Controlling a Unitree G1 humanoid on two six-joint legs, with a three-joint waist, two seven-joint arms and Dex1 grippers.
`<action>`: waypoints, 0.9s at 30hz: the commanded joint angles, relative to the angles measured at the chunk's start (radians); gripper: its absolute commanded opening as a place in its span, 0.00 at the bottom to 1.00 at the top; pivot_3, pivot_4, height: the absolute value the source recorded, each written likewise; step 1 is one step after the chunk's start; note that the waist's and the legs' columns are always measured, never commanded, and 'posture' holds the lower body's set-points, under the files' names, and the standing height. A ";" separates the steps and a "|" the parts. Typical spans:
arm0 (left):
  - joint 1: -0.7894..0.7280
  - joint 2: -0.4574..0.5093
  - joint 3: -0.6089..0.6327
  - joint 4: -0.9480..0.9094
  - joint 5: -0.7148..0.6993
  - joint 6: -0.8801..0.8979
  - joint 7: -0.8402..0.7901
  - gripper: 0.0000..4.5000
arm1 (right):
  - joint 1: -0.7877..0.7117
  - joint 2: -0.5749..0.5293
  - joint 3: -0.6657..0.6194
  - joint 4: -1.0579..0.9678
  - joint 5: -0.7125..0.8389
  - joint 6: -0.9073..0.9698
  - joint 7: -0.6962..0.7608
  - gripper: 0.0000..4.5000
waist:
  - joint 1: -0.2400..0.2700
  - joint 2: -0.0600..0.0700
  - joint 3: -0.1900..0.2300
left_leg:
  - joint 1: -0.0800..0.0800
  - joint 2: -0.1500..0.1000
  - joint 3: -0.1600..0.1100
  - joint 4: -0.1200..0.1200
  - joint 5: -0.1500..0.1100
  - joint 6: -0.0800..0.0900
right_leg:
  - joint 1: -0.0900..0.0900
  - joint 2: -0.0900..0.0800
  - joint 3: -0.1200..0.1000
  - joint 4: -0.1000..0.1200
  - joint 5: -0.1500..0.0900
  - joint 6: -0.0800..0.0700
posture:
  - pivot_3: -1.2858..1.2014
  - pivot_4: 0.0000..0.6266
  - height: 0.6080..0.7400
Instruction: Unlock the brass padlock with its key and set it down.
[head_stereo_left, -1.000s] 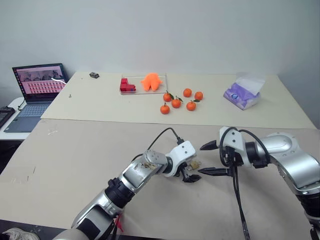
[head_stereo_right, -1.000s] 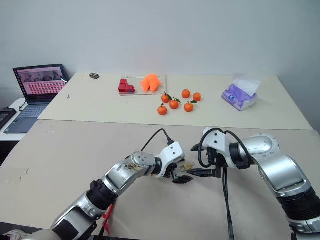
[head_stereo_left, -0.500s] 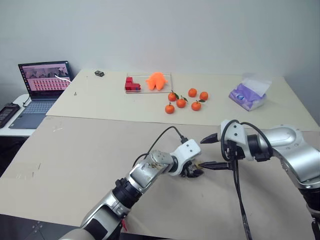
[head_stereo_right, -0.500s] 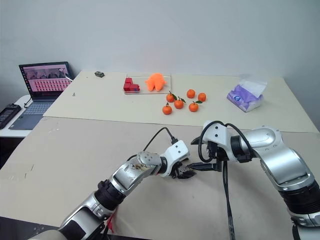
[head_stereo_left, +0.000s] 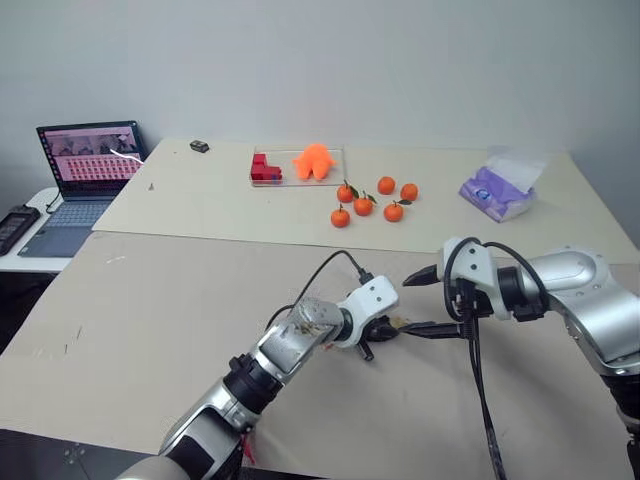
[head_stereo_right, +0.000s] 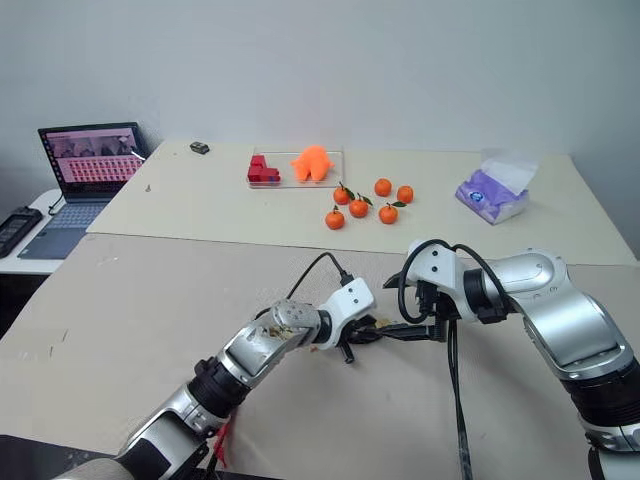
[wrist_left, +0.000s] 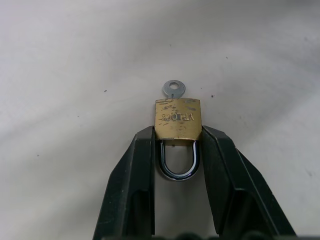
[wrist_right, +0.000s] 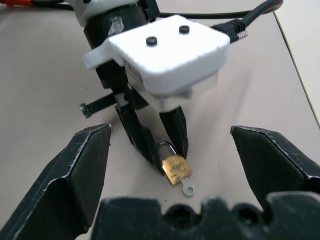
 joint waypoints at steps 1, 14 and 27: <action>0.007 0.094 0.045 -0.049 -0.027 -0.036 -0.099 0.18 | -0.008 -0.015 -0.013 -0.019 0.005 -0.011 0.007 1.00 | -0.003 0.000 0.000 | 0.000 0.000 0.000 0.000 0.000 0.000 | 0.000 0.000 0.000 0.000 0.000 0.000 | 0.52 0.24 0.49; -0.092 0.371 0.308 0.023 -0.348 -0.028 -0.597 0.18 | 0.096 -0.002 0.007 -0.039 -0.036 -0.124 -0.007 1.00 | 0.024 0.004 -0.001 | -0.002 0.002 0.000 0.003 0.000 0.000 | -0.006 -0.002 -0.006 0.001 0.000 0.000 | 0.52 0.24 0.49; -0.234 0.352 0.219 0.239 -0.322 -0.109 -0.860 0.18 | 0.079 0.034 -0.073 -0.173 0.061 -0.041 -0.070 1.00 | 0.019 0.001 0.001 | -0.003 0.001 0.000 0.005 0.000 0.001 | -0.012 0.000 -0.005 0.009 0.000 0.000 | 0.52 0.24 0.49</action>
